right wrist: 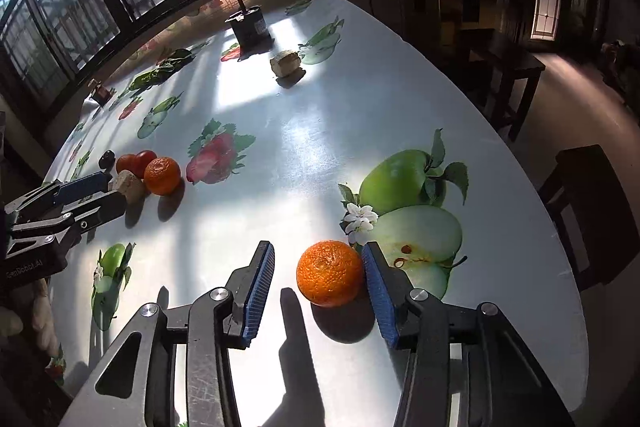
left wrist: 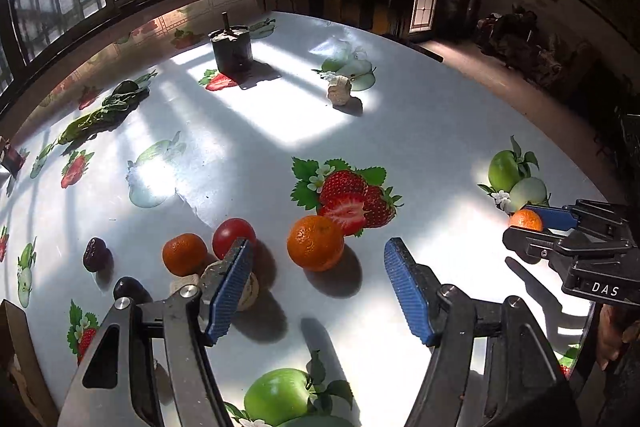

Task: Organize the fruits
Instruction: 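Grasp an orange with the left tool while the right tool grasps another orange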

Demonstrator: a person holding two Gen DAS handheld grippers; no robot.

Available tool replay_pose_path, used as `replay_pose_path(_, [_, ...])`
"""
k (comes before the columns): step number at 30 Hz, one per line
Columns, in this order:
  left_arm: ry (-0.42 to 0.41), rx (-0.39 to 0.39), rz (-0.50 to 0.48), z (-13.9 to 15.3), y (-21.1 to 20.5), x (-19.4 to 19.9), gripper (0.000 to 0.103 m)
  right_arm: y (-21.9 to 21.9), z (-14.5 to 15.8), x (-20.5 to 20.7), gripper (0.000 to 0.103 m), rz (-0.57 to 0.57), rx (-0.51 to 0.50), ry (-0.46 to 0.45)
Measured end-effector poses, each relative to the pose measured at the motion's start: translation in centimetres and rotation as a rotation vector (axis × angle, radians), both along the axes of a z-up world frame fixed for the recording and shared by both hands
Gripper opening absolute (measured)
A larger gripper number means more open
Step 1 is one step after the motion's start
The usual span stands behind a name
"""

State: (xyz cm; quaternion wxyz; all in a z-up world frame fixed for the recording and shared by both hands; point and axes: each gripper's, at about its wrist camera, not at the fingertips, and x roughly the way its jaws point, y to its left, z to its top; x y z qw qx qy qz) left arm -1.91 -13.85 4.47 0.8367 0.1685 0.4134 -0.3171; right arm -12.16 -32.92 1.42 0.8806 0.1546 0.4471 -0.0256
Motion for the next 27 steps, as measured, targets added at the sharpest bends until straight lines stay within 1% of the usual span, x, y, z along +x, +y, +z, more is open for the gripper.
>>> replay_pose_path(3, [-0.001, 0.071, -0.042, -1.3, -2.0, 0.9, 0.068, -0.3, 0.0, -0.1, 0.049, 0.007, 0.026, -0.006])
replay_pose_path(6, [0.01, 0.127, -0.063, -2.7, -2.8, 1.5, 0.068, -0.5, 0.0, -0.1, 0.049, 0.014, 0.045, -0.006])
replay_pose_path(7, [0.015, 0.131, -0.066, -3.0, -2.9, 1.6, 0.068, -0.5, 0.0, -0.1, 0.049, 0.017, 0.046, -0.005])
replay_pose_path(8, [0.013, 0.117, -0.063, -2.9, -2.8, 1.6, 0.066, -0.5, -0.1, 0.0, 0.049, 0.02, 0.045, -0.004])
replay_pose_path(10, [0.023, 0.106, -0.048, -2.8, -2.6, 1.7, 0.044, -0.4, -0.1, -0.1, 0.049, 0.025, 0.039, -0.005])
replay_pose_path(11, [0.013, 0.114, -0.031, -2.8, -2.5, 1.8, 0.032, -0.4, -0.1, -0.1, 0.049, 0.027, 0.036, -0.007])
replay_pose_path(14, [0.012, 0.103, -0.017, -2.6, -2.0, 1.5, 0.032, -0.4, -0.1, -0.1, 0.047, 0.016, 0.032, -0.017])
replay_pose_path(15, [0.018, 0.097, -0.008, -2.5, -1.7, 1.3, 0.032, -0.4, -0.1, -0.2, 0.042, 0.006, 0.024, -0.017])
replay_pose_path(17, [0.034, 0.07, 0.007, -1.9, -0.9, 0.9, 0.032, -0.6, 0.1, -0.4, 0.036, -0.01, 0.034, -0.016])
replay_pose_path(19, [0.028, 0.039, 0.029, -1.1, 0.1, 0.2, 0.032, -0.7, 0.1, -0.7, 0.036, -0.007, 0.065, -0.018])
replay_pose_path(23, [0.042, -0.057, 0.062, 0.6, 3.1, -1.1, 0.032, -0.3, 0.0, -1.1, 0.035, -0.018, 0.045, -0.021])
replay_pose_path(27, [0.074, -0.166, 0.137, 2.2, 7.6, -2.4, 0.032, 0.5, 0.7, -1.4, 0.035, -0.004, 0.072, -0.041])
